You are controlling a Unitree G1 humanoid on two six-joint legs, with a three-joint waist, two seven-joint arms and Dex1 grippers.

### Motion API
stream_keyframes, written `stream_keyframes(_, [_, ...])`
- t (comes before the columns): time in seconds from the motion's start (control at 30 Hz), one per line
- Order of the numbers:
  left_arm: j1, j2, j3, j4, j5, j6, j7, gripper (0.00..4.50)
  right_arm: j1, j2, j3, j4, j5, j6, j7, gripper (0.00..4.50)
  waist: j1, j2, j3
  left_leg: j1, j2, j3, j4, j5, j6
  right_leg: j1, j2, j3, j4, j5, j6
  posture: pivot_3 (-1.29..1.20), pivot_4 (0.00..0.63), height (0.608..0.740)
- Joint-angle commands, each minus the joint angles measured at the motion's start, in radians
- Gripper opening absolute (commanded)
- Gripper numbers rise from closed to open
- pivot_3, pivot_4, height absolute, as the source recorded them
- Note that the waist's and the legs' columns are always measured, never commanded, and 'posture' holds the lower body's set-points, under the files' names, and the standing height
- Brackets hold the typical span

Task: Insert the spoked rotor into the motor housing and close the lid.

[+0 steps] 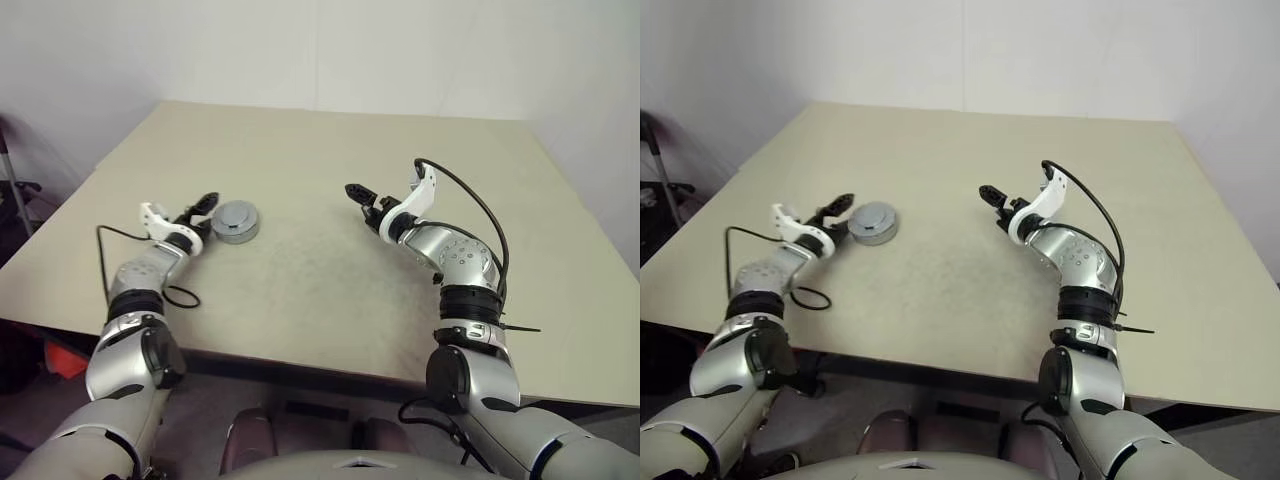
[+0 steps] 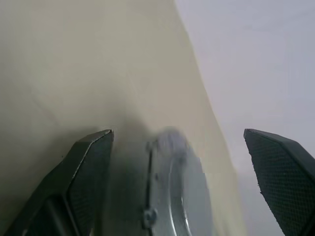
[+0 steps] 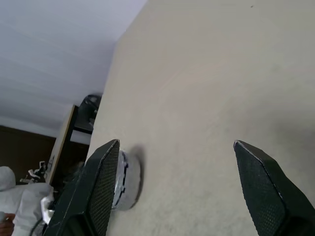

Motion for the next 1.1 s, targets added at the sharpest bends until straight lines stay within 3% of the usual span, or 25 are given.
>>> stream_keyframes(0.03, [-0.025,0.028,-0.024,-0.023,0.027,-0.027,-0.040,4.48,-0.033,-0.009,0.025,-0.015,-0.008,-0.011,0.030,4.17,0.002,0.000,0.000,0.000,0.000,0.000,0.000,0.000,0.000,0.000,0.000,0.000,0.000,0.000,0.000,0.00,0.000,0.740])
stream_keyframes(0.1, [-0.021,0.026,-0.053,-0.052,0.051,-0.041,-0.064,4.48,-0.022,-0.021,0.061,-0.037,-0.041,-0.033,0.059,4.17,0.007,0.000,0.000,-0.001,0.000,0.000,0.000,0.000,0.000,0.000,0.000,-0.001,0.000,0.000,0.000,0.00,0.000,0.740])
stream_keyframes(0.3, [0.028,-0.053,-0.250,-0.295,0.194,-0.206,-0.159,4.48,0.117,-0.171,0.356,-0.176,-0.382,-0.378,0.248,4.17,0.030,-0.001,0.000,-0.004,0.000,-0.001,0.002,0.000,0.000,0.002,-0.004,-0.006,-0.001,0.000,0.000,0.00,0.000,0.740])
stream_keyframes(0.57, [0.053,-0.064,-0.498,-0.467,0.369,-0.320,-0.285,4.48,0.202,-0.379,0.323,-0.149,-0.462,-0.502,0.403,4.17,0.022,-0.001,0.000,-0.004,0.000,-0.001,0.003,0.000,0.001,0.003,-0.004,-0.007,0.000,0.000,0.000,0.00,0.000,0.740])
stream_keyframes(0.77, [0.105,-0.102,-0.650,-0.488,0.466,-0.402,-0.375,4.48,0.257,-0.523,0.347,-0.104,-0.564,-0.609,0.501,4.17,0.021,-0.001,0.000,-0.003,0.000,-0.001,0.003,0.002,0.003,0.003,-0.004,-0.006,0.001,-0.001,-0.002,0.00,0.000,0.740])
stream_keyframes(1.1, [0.107,-0.142,-0.666,-0.399,0.536,-0.508,-0.341,4.48,0.263,-0.503,0.323,-0.040,-0.620,-0.721,0.471,4.17,0.016,-0.001,0.000,-0.001,0.000,0.001,0.004,0.006,0.010,0.002,-0.004,-0.005,0.006,-0.002,-0.005,0.00,0.000,0.740])
